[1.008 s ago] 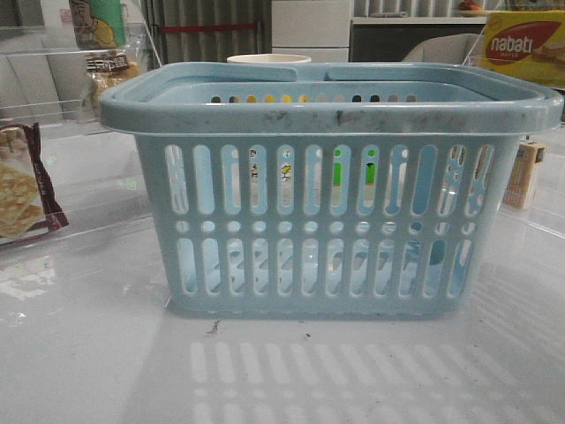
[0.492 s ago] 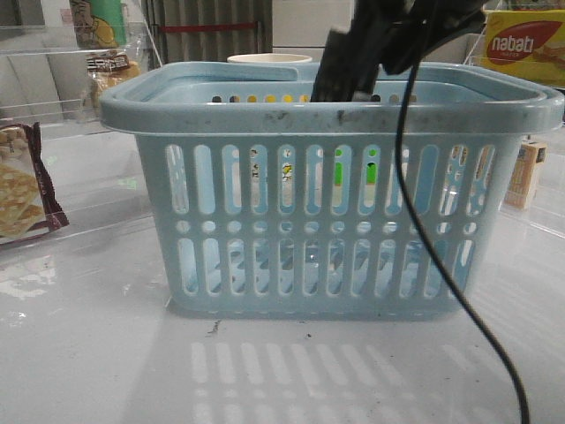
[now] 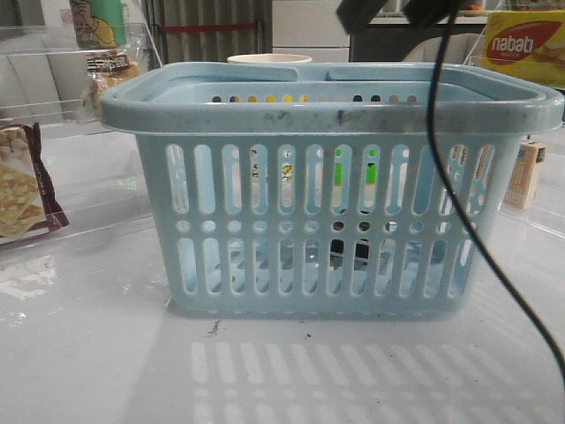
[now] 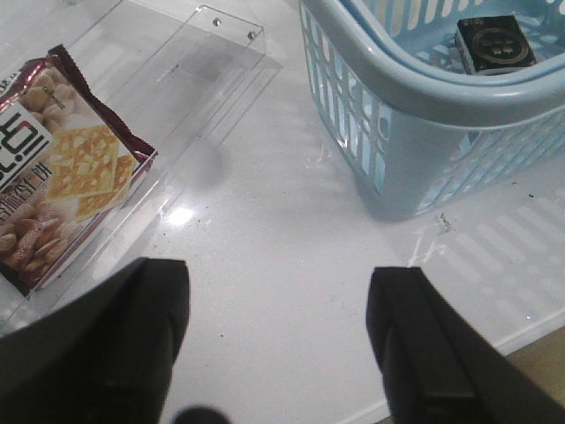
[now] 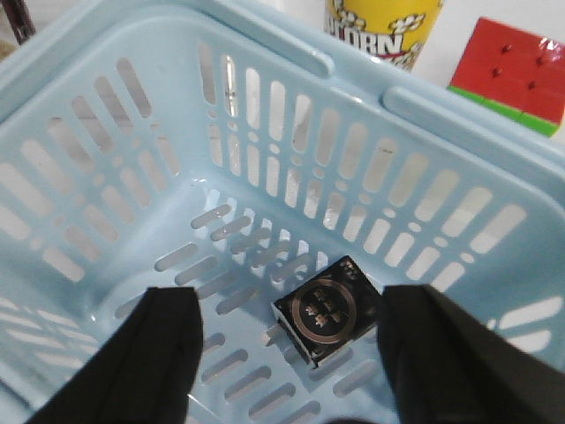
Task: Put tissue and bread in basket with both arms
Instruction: 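Withdraw the right gripper and reach the left gripper to the bread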
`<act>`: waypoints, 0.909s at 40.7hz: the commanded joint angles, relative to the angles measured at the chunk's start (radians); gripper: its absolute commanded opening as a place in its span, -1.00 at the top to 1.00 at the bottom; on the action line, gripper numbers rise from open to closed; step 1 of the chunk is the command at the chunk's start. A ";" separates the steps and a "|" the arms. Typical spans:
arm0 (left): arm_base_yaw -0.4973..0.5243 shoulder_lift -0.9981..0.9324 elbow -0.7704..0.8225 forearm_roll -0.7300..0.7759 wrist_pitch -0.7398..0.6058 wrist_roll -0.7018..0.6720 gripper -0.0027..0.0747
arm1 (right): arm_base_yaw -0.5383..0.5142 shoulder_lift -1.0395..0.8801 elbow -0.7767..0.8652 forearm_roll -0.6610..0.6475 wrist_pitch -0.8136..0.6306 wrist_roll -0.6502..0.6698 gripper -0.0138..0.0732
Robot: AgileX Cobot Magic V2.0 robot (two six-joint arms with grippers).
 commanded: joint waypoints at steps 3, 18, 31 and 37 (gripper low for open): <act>-0.009 -0.001 -0.028 -0.002 -0.071 0.001 -0.33 | -0.001 -0.191 0.056 -0.042 -0.038 -0.014 -0.51; -0.009 -0.001 -0.028 -0.002 -0.117 0.001 -0.33 | -0.033 -0.483 0.264 -0.076 0.083 0.034 -0.51; -0.009 0.006 -0.028 -0.006 -0.185 -0.003 -0.33 | -0.058 -0.528 0.322 -0.076 0.106 0.042 -0.51; 0.018 0.090 -0.081 -0.003 -0.202 -0.022 -0.47 | -0.058 -0.528 0.322 -0.076 0.106 0.042 -0.51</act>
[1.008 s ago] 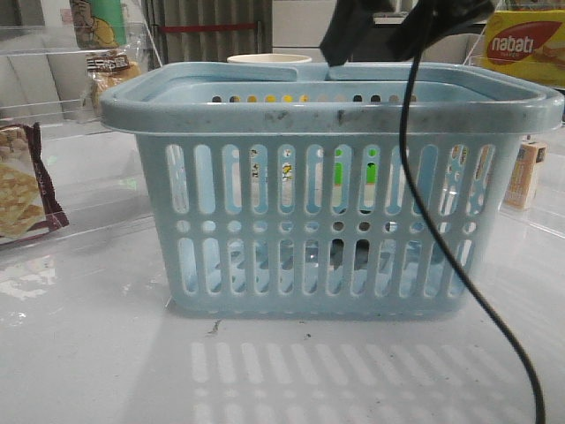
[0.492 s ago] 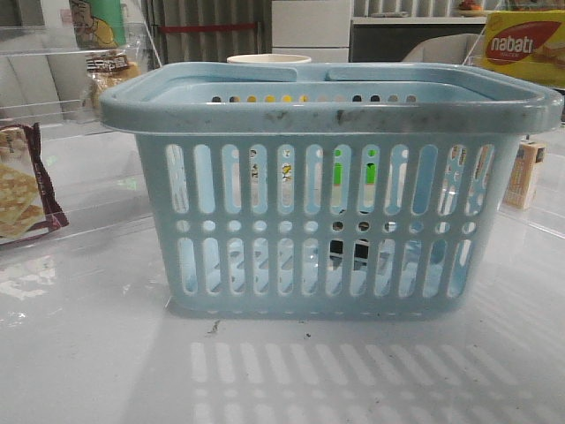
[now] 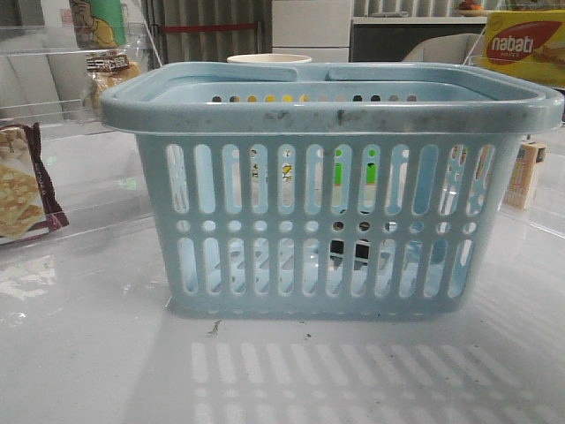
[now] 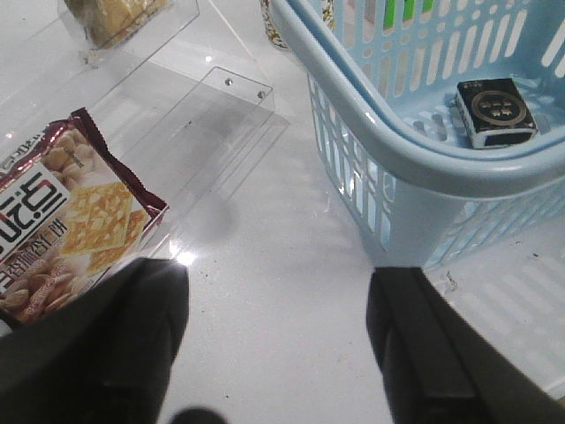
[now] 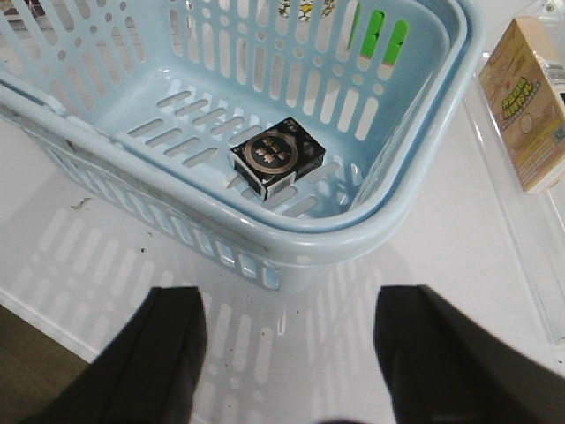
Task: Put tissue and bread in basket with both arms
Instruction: 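Withdraw the right gripper and reach the left gripper to the bread, then grasp the bagged bread pastry on the shelf with the left gripper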
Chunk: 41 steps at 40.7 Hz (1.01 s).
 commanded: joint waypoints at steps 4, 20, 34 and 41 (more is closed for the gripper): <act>0.057 0.143 -0.136 -0.003 -0.086 -0.022 -0.67 | -0.005 -0.009 -0.029 -0.010 -0.069 0.000 -0.51; 0.168 0.615 -0.519 -0.049 -0.095 -0.022 -0.68 | -0.005 -0.009 -0.029 -0.010 -0.069 0.000 -0.51; 0.245 0.977 -0.905 -0.146 -0.172 -0.022 -0.67 | -0.005 -0.009 -0.029 -0.010 -0.069 0.000 -0.51; 0.252 1.103 -1.033 -0.153 -0.211 -0.022 -0.64 | -0.005 -0.009 -0.029 -0.010 -0.069 0.000 -0.51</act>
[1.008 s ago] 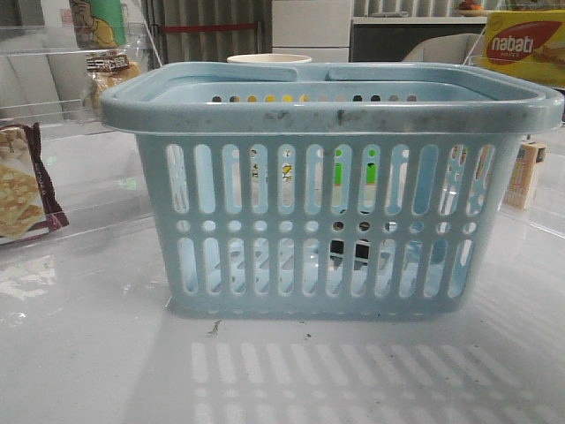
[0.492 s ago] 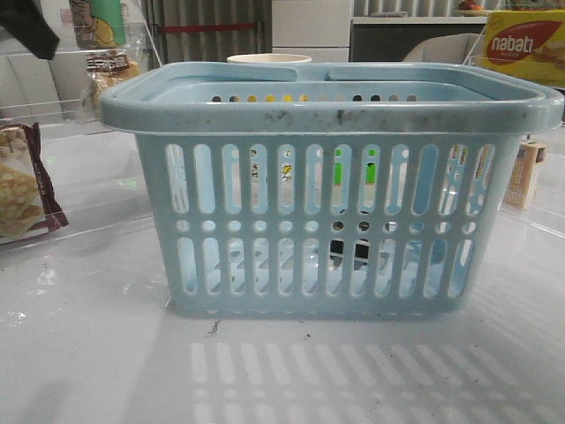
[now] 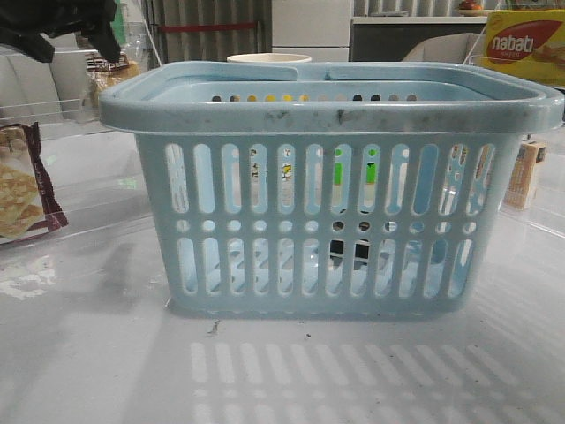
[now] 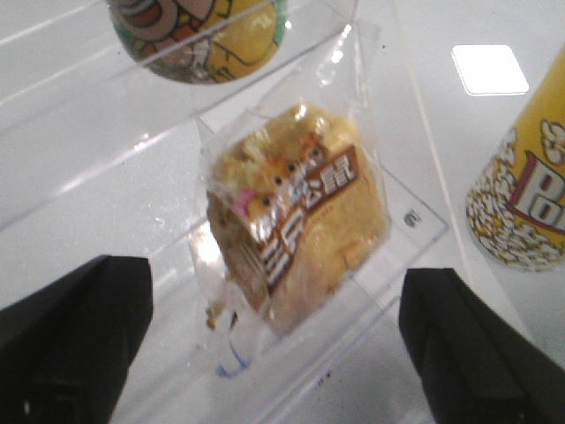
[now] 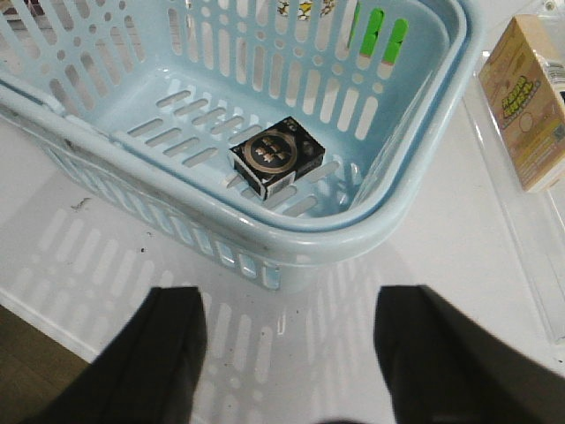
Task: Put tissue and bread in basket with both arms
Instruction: 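Grasp the bagged bread pastry on the shelf with the left gripper, then carry the bread over the basket and open the left gripper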
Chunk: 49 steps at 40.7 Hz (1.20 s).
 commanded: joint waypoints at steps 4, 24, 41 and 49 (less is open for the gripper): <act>0.001 0.033 -0.106 -0.034 -0.148 -0.010 -0.48 | -0.005 -0.009 -0.029 -0.010 -0.068 0.000 -0.51; -0.001 -0.025 -0.113 -0.100 -0.090 -0.010 0.68 | -0.005 -0.009 -0.029 -0.010 -0.068 0.000 -0.51; -0.066 -0.324 -0.113 -0.100 0.174 0.078 0.70 | -0.005 -0.009 -0.029 -0.010 -0.068 0.000 -0.51; -0.205 -0.395 -0.109 -0.100 0.286 0.154 0.70 | -0.005 -0.009 -0.029 -0.010 -0.068 0.000 -0.51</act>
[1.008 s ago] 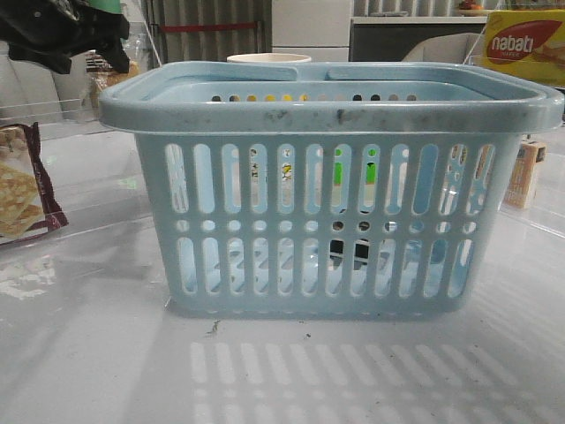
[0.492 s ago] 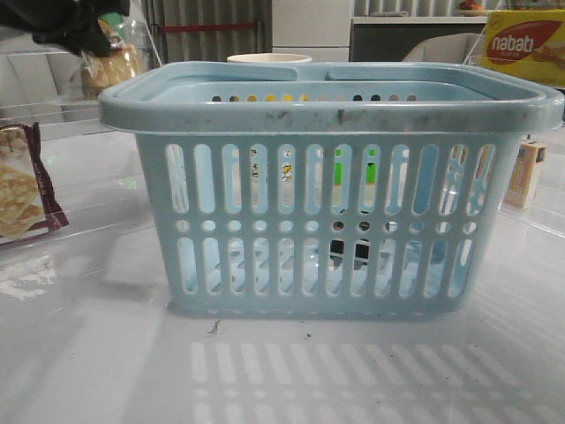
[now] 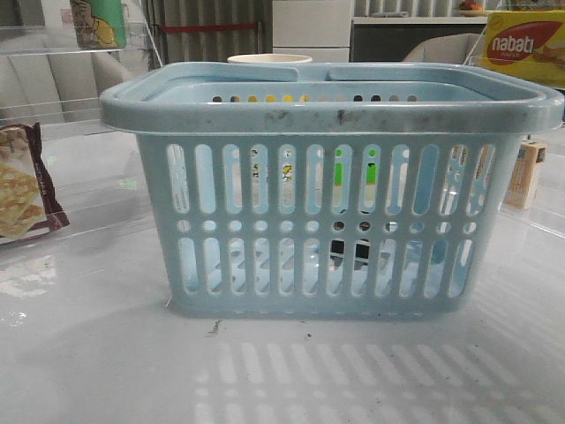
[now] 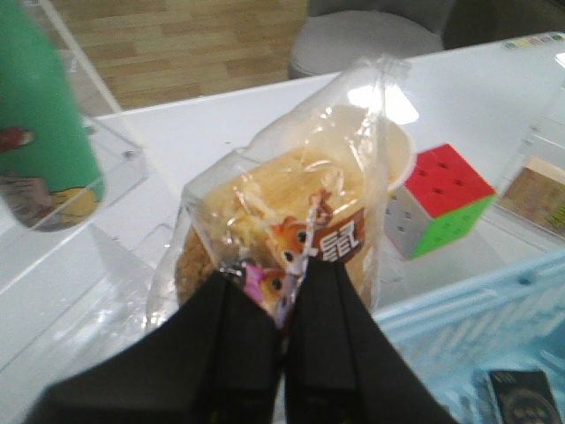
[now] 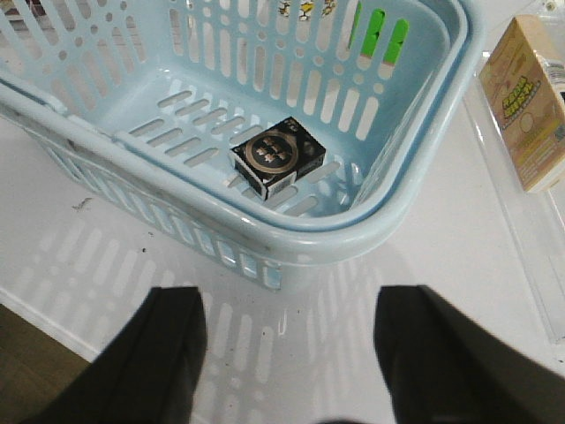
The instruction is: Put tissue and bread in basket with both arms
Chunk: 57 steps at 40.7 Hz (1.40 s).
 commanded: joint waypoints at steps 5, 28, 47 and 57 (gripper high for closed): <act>-0.175 -0.063 0.002 -0.019 -0.038 0.039 0.70 | -0.005 -0.009 -0.029 -0.010 -0.068 0.000 -0.51; -0.404 0.048 0.204 -0.013 -0.230 0.039 -0.32 | -0.005 -0.009 -0.029 -0.010 -0.068 0.000 -0.51; -0.409 -0.245 0.297 -0.014 -0.104 0.039 -0.33 | -0.005 -0.009 -0.029 -0.010 -0.068 0.000 -0.51; -0.409 -0.522 0.558 -0.014 -0.104 0.039 -0.33 | -0.005 -0.009 -0.029 -0.010 -0.068 0.000 -0.51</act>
